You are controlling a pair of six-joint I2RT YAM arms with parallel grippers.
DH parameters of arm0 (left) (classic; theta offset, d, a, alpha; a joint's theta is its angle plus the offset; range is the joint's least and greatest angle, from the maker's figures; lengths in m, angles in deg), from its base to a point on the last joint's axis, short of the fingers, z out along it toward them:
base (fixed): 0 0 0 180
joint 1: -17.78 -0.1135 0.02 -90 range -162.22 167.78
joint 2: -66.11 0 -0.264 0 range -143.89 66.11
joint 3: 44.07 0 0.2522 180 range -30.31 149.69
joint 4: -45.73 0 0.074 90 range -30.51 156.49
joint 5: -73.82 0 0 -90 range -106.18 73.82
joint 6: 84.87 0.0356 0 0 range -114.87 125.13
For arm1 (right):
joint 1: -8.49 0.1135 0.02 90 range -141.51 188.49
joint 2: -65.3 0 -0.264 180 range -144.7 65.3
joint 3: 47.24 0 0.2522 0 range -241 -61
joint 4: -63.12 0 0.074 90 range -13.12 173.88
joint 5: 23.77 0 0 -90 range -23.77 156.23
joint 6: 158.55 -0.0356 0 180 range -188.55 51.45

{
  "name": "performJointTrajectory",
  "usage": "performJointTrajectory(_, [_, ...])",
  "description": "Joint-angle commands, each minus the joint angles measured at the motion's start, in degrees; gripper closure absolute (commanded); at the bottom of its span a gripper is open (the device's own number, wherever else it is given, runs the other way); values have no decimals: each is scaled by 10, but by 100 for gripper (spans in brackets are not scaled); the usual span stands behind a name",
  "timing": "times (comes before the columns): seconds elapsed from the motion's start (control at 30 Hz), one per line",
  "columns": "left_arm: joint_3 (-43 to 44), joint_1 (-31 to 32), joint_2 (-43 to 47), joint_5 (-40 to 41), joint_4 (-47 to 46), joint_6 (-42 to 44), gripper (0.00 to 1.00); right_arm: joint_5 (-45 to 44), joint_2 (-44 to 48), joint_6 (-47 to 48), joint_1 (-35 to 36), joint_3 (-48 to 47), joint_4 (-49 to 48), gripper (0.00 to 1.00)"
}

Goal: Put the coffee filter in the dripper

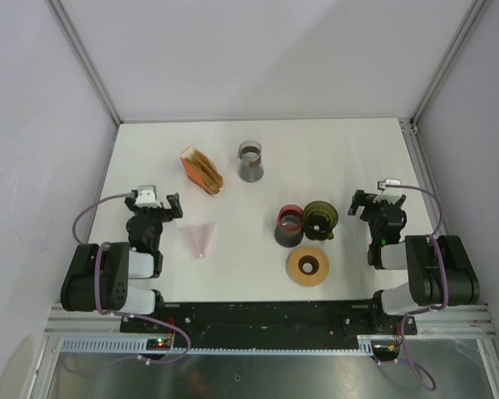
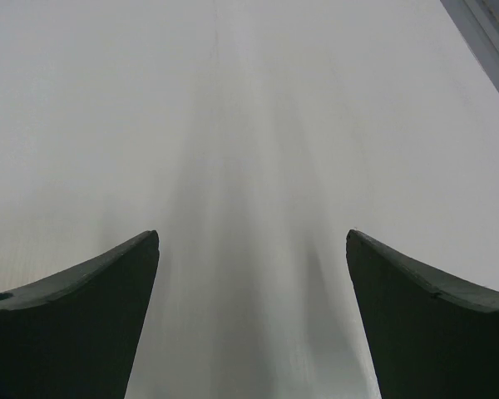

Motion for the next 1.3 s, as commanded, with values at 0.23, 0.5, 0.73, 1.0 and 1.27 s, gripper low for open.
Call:
performJointTrajectory(0.23, [17, 3, -2, 12, -13, 17, 0, 1, -4, 6, -3, -12, -17, 1])
performJointTrajectory(0.5, [54, -28, 36, -64, 75, 5, 0, -6, 108, 0, -3, -56, 126, 1])
performJointTrajectory(0.73, [189, -71, 64, -154, 323, 22, 0, 155, 181, -78, -17, -174, 330, 6])
performJointTrajectory(1.0, [324, -76, 74, -193, 559, 89, 1, 210, 141, 55, 172, -370, 643, 11])
performJointTrajectory(1.27, [417, -66, 82, -318, 733, 130, 8, 153, 118, 114, 315, -451, 790, 14])
